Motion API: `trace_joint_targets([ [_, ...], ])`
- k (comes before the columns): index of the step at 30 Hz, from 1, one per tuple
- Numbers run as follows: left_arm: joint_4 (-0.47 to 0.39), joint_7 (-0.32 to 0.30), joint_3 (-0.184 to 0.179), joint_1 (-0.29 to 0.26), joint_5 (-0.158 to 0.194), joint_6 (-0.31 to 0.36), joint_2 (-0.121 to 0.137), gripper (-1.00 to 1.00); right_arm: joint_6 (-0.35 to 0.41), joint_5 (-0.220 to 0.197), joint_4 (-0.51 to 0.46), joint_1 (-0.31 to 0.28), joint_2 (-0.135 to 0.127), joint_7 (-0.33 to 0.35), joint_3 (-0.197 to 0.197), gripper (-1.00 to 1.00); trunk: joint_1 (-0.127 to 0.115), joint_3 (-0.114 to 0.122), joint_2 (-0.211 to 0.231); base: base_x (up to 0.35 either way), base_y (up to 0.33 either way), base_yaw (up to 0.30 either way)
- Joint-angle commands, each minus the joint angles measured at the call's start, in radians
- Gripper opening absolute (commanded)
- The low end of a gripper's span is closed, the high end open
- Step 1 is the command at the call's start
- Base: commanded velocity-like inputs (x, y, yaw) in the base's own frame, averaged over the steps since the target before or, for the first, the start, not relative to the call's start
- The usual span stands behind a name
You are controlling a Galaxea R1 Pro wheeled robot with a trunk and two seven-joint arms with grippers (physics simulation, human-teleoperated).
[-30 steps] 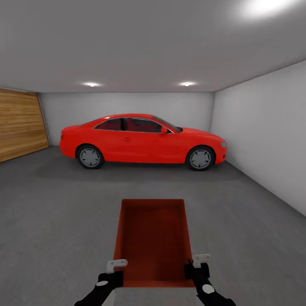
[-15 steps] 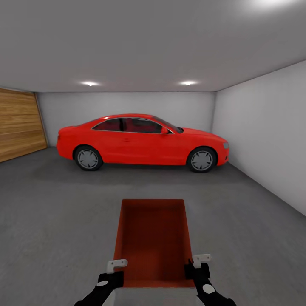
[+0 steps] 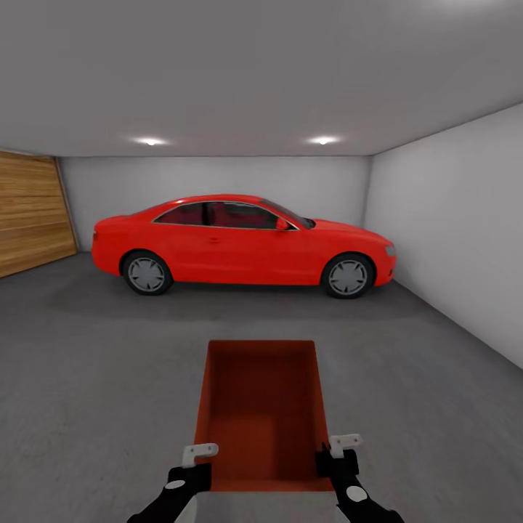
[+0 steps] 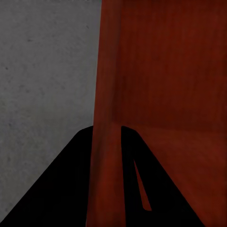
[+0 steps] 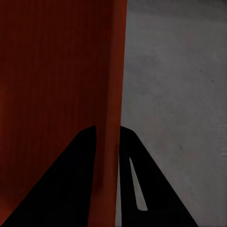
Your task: Move the two storage containers from the living room to the garage. In the garage, place one container on the floor and stack the other container on top of it (either order is fine).
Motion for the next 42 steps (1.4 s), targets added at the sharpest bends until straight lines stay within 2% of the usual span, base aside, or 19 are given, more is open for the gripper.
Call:
trace_joint_targets([
  [1, 0.001, 0.012, 0.013, 0.0, 0.01, 0.004, 0.008, -1.0, -0.093, -0.008, -0.001, -0.002, -0.001, -0.061, -0.017, -1.0, 0.001, -0.002, -0.001, 0.322, 0.0, 0.0],
  [27, 0.001, 0.012, 0.013, 0.0, 0.01, 0.004, 0.008, -1.0, -0.092, -0.002, 0.002, -0.002, -0.001, -0.062, -0.016, -1.0, 0.001, -0.002, -0.001, 0.322, 0.0, -0.002],
  [42, 0.005, 0.011, 0.013, 0.0, 0.01, 0.008, 0.008, -1.0, -0.093, -0.002, 0.007, -0.002, 0.0, -0.063, -0.017, -1.0, 0.001, -0.002, -0.001, 0.322, 0.0, -0.242],
])
